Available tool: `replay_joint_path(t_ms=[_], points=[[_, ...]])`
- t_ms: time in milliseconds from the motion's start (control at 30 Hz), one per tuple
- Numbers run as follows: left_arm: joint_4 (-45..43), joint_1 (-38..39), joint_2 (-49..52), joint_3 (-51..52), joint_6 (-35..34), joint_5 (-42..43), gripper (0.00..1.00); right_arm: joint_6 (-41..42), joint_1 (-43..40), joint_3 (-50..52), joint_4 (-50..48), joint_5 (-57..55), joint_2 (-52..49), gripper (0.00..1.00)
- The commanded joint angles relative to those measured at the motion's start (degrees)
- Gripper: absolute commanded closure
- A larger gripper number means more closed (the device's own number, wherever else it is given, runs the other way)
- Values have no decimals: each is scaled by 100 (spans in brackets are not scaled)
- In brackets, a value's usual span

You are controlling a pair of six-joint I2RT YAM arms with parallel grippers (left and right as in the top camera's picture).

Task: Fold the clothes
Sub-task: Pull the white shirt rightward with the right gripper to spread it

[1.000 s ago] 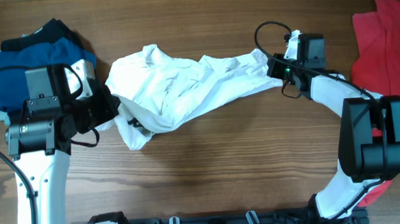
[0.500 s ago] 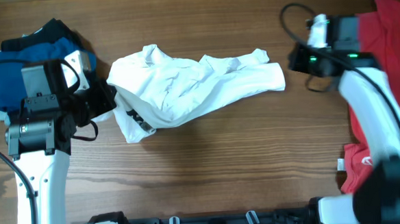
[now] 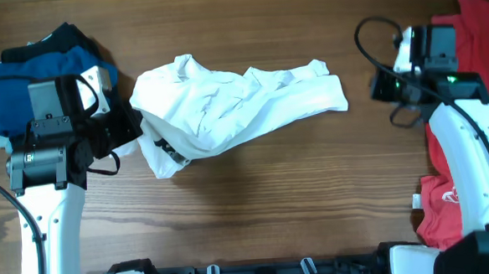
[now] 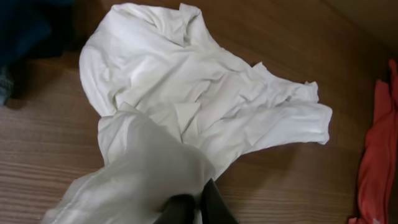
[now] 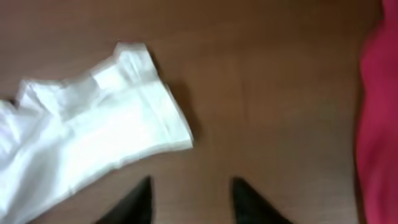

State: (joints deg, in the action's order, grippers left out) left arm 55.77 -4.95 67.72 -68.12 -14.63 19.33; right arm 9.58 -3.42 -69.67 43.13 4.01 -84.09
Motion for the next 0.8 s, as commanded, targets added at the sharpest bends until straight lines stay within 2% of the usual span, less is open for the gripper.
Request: replay_joint_path(t_ms=[0, 67, 333, 567, 633, 767], points=[[63, -31, 11, -42, 92, -33, 96, -212, 13, 0, -634, 437, -557, 52], [66, -31, 11, -42, 92, -33, 96, -212, 13, 0, -1099, 688, -1010, 48], [61, -31, 11, -42, 92, -33, 96, -192, 166, -2, -2479, 1412, -2636, 46], [61, -31, 11, -42, 92, -35, 96, -214, 549, -2, -3132, 1545, -3080, 47], [61, -31, 11, -42, 94, -35, 96, -216, 619, -2, -3139, 1534, -3080, 51], [61, -31, 11, -42, 92, -35, 96, -184, 647, -2, -2975, 1250, -3080, 68]])
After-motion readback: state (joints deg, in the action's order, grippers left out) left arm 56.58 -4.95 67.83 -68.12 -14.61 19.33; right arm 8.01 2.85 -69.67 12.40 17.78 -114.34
